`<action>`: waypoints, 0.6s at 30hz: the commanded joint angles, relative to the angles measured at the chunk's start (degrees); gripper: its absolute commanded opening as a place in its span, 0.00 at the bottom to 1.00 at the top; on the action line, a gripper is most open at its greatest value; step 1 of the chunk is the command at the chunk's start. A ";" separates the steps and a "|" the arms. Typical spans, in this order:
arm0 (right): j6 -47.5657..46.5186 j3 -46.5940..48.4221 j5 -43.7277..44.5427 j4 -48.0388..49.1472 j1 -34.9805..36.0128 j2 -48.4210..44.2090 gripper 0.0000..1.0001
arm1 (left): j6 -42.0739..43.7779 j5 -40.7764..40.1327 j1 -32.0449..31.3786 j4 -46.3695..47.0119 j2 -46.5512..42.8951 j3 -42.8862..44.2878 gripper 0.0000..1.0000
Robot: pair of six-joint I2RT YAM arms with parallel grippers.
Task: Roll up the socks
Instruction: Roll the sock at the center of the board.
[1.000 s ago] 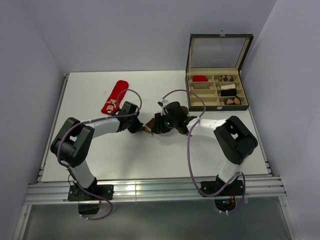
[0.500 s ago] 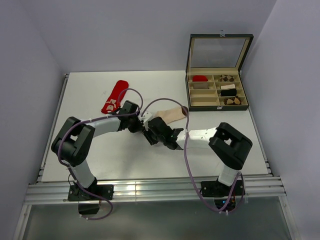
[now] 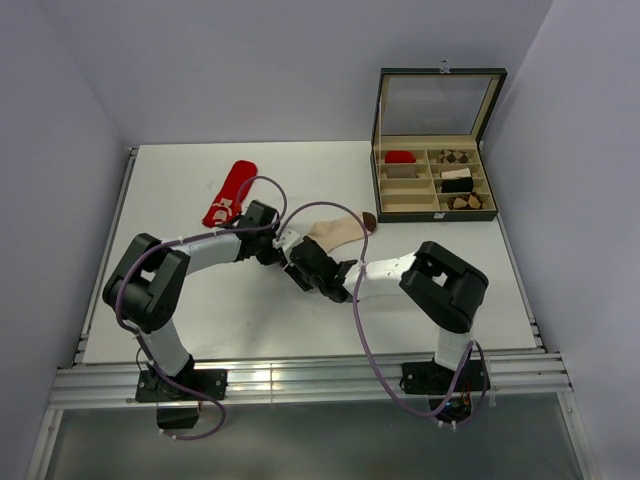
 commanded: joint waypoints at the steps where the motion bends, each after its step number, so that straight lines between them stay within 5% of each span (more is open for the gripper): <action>1: -0.77 1.56 1.51 0.90 0.55 0.70 0.42 | 1.48 -0.98 -0.50 -2.04 0.94 1.29 0.03; 9: -1.82 0.94 -0.77 -1.57 0.72 -8.62 0.50 | 1.57 -0.80 -0.59 -2.13 1.46 1.47 0.02; 18: -2.53 4.28 -2.18 -0.43 0.63 -2.74 0.55 | 2.19 -1.42 -0.68 -3.19 0.94 2.00 0.02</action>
